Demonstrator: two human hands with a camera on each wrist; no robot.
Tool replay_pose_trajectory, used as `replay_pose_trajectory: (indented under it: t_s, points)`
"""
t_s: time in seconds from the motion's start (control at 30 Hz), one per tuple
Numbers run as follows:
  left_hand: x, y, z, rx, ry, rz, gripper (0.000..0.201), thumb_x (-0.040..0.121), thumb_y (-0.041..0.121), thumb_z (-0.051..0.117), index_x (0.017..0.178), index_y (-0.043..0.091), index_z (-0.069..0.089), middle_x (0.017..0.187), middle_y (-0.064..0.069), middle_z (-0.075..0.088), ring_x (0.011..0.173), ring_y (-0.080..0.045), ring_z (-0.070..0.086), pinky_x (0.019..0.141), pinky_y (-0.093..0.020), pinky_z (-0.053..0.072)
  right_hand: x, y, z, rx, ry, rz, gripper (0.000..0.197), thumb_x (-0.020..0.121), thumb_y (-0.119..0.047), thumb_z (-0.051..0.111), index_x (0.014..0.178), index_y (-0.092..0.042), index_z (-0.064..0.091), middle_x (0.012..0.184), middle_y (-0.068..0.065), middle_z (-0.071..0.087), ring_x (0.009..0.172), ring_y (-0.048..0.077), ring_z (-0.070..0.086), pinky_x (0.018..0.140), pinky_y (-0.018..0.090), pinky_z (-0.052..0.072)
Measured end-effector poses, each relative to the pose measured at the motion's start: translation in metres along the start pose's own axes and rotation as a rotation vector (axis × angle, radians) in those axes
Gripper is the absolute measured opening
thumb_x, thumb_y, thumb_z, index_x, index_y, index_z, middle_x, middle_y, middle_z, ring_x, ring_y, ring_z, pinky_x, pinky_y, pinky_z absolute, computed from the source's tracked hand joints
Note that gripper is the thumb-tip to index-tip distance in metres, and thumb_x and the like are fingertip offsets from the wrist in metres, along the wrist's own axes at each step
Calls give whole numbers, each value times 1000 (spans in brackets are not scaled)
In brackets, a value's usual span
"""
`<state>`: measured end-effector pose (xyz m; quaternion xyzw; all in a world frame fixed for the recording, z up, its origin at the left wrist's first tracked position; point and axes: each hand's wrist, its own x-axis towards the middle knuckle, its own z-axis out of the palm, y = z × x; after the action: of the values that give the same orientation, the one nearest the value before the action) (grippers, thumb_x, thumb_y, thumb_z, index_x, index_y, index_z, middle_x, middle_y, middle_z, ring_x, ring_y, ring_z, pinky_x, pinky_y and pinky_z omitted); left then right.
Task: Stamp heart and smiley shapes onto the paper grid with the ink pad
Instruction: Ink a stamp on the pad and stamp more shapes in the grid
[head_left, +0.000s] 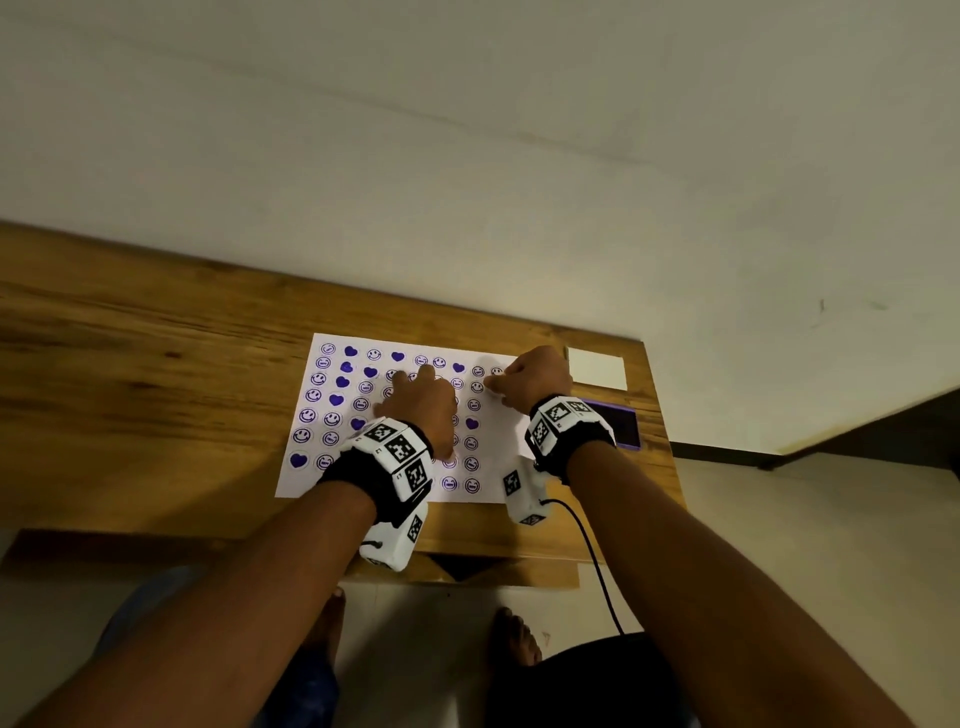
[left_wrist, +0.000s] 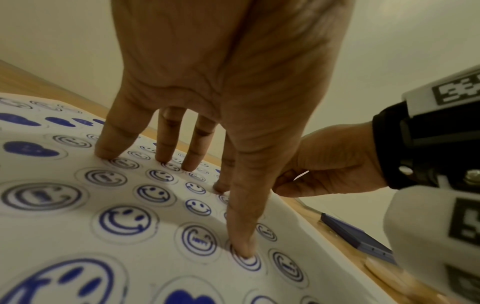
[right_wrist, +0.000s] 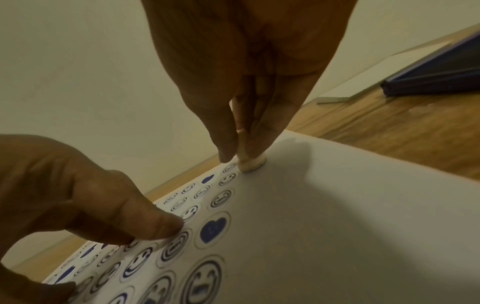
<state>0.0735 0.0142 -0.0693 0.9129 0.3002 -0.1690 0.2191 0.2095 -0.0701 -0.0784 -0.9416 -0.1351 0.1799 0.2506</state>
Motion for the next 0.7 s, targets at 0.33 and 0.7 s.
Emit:
replay_pose_trajectory:
  t_s: [0.33,0.7]
  points:
    - [-16,-5,-1,-16,20,31,64,66,39,85,123,25,61,131,-2,40,130,-30,33,98,-51,42,-29,6,-25,400,205,43,20,77,-36,82,79,-16,79,69,-2,75,66,10,74,69,23,59]
    - [-16,-3,0,126,9,24,70,71,47,78,134,32,50,140,1,38,134,-28,35,108,-56,30,-92,53,-70,423,255,-80,12,79,-27,84,76,-20,75,68,-5,73,67,13,73,68,33,62]
